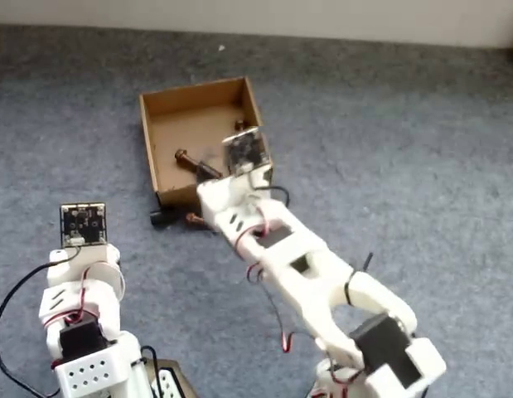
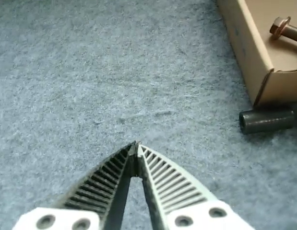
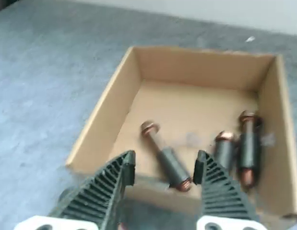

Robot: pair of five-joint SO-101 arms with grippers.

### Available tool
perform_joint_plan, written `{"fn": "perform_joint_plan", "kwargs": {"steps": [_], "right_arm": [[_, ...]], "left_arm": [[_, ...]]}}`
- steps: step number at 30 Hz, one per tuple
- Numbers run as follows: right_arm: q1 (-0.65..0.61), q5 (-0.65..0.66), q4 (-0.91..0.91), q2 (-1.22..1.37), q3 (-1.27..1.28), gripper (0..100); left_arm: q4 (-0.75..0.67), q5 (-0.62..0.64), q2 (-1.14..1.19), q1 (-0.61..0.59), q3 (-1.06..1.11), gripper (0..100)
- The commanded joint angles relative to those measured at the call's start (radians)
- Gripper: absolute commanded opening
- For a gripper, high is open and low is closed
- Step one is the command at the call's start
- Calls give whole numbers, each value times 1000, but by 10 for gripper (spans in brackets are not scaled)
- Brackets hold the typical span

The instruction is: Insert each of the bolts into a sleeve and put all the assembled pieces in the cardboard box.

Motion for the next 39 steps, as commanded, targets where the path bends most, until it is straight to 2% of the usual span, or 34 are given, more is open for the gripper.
{"fn": "perform_joint_plan", "kwargs": {"steps": [1, 7, 11, 15, 24, 29, 36, 39], "right_arm": [[-117, 0, 209, -88, 7, 181], [-194, 3, 404, -16, -93, 181], [-197, 126, 493, 31, -185, 181], [-229, 141, 581, 87, -292, 181], [-245, 144, 808, 366, -693, 183], [-245, 247, 917, 501, -889, 183], [-245, 264, 1030, 638, -1106, 183], [-254, 338, 1082, 705, -1179, 183]], "left_arm": [[-9, -3, -5, -41, -21, 18], [-9, -3, -5, -41, -22, 18], [-9, -3, -5, -39, -22, 18], [-9, -3, -5, -39, -22, 18], [-9, -3, -5, -39, -21, 18], [-9, -3, -5, -39, -19, 18], [-9, -3, -5, -39, -18, 18], [-9, -3, -5, -39, -18, 18]]}}
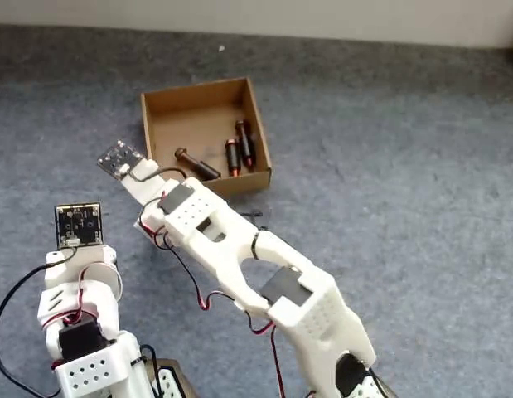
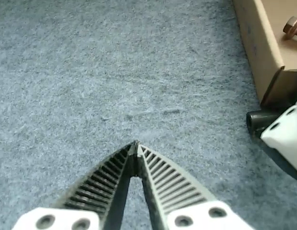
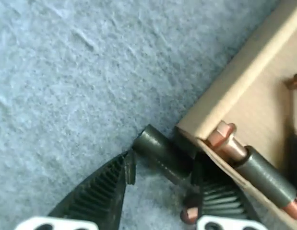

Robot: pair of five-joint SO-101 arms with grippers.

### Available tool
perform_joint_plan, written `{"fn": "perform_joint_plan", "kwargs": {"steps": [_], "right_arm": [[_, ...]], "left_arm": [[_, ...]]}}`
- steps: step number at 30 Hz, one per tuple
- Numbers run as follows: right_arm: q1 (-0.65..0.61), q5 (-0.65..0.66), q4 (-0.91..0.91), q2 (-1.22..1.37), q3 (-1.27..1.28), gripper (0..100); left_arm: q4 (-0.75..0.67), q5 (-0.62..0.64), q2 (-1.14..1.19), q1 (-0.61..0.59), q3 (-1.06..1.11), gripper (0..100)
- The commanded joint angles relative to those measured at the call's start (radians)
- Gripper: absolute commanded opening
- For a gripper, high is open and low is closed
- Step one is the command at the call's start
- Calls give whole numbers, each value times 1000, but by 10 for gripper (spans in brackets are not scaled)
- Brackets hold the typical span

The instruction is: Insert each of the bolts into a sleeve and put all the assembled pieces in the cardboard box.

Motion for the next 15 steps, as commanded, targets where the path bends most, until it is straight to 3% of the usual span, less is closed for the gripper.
{"fn": "perform_joint_plan", "kwargs": {"steps": [1, 6, 12, 15], "right_arm": [[-21, 95, 61, 58, -156, 181], [-24, 115, 130, 139, -237, 178], [-19, 118, 140, 142, -265, 0], [-19, 118, 143, 142, -265, 5]], "left_arm": [[-9, -3, -5, -8, -18, 18], [-9, -3, -5, -8, -16, 18], [-9, -3, -5, -8, -16, 18], [-9, -3, -5, -8, -16, 18]]}}
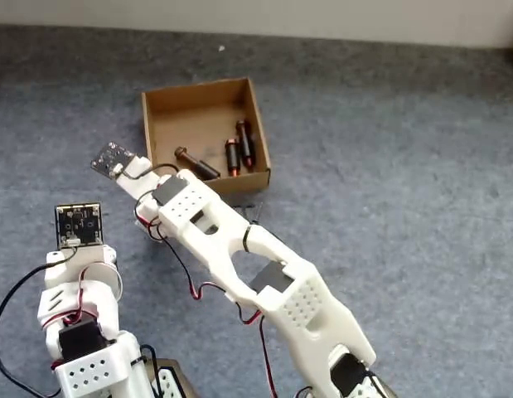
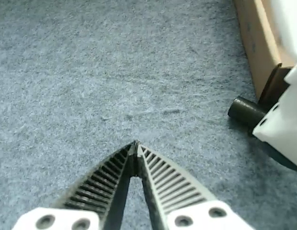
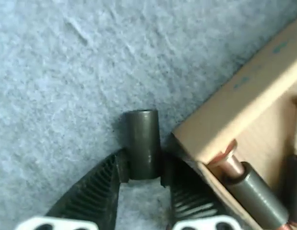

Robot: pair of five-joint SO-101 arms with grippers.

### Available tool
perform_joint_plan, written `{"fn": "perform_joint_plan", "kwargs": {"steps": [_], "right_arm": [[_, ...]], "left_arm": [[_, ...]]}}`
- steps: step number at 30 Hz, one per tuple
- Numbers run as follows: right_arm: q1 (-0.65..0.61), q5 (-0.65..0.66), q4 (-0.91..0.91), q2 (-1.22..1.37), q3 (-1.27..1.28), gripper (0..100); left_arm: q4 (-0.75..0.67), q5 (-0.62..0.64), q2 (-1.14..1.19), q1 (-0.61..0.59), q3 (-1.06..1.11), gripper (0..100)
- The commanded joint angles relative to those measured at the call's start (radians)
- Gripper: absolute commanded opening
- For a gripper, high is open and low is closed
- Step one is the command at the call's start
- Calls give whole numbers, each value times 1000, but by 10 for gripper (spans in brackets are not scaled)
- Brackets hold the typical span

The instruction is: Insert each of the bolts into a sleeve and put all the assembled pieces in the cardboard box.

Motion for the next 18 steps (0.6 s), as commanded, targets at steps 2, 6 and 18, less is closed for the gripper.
{"fn": "perform_joint_plan", "kwargs": {"steps": [2, 6, 18], "right_arm": [[-5, 11, 16, -15, -41, 4], [13, 9, 76, -61, -41, 4], [59, 3, 343, -332, 39, 4]], "left_arm": [[-9, -3, -5, -8, -15, 18], [-9, -3, -5, -8, -15, 18], [-9, -3, -5, -8, -15, 18]]}}
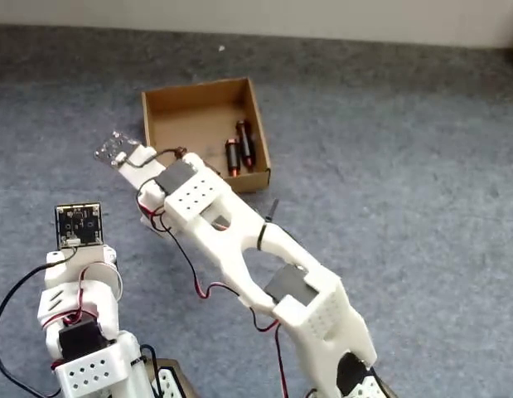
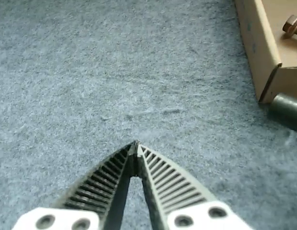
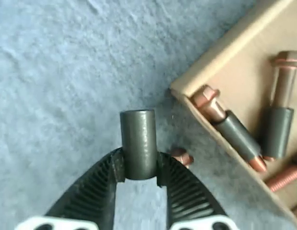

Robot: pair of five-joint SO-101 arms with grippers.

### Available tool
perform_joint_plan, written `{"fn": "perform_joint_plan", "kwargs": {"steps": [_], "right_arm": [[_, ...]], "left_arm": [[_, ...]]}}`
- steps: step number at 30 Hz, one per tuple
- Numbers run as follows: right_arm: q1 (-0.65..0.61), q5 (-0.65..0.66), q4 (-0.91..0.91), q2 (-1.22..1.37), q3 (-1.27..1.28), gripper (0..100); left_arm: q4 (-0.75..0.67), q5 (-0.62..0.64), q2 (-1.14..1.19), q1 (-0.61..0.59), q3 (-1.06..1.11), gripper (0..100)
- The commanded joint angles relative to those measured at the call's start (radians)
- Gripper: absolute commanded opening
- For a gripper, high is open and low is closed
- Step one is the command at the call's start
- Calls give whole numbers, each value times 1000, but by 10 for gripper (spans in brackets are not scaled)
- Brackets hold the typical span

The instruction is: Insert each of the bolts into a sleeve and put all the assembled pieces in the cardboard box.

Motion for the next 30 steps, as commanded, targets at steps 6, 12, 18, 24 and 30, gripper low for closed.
{"fn": "perform_joint_plan", "kwargs": {"steps": [6, 12, 18, 24, 30], "right_arm": [[81, 0, 88, -297, 263, 4], [71, 0, -28, -504, 602, 4], [67, -9, -308, -605, 944, 7], [62, -192, -312, -605, 1004, 170], [62, -189, -321, -605, 998, 186]], "left_arm": [[-9, -3, -5, -8, -15, 18], [-9, -3, -5, -8, -15, 18], [-9, -3, -5, -8, -15, 18], [-9, -3, -5, -8, -15, 18], [-9, -5, -5, -8, -15, 18]]}}
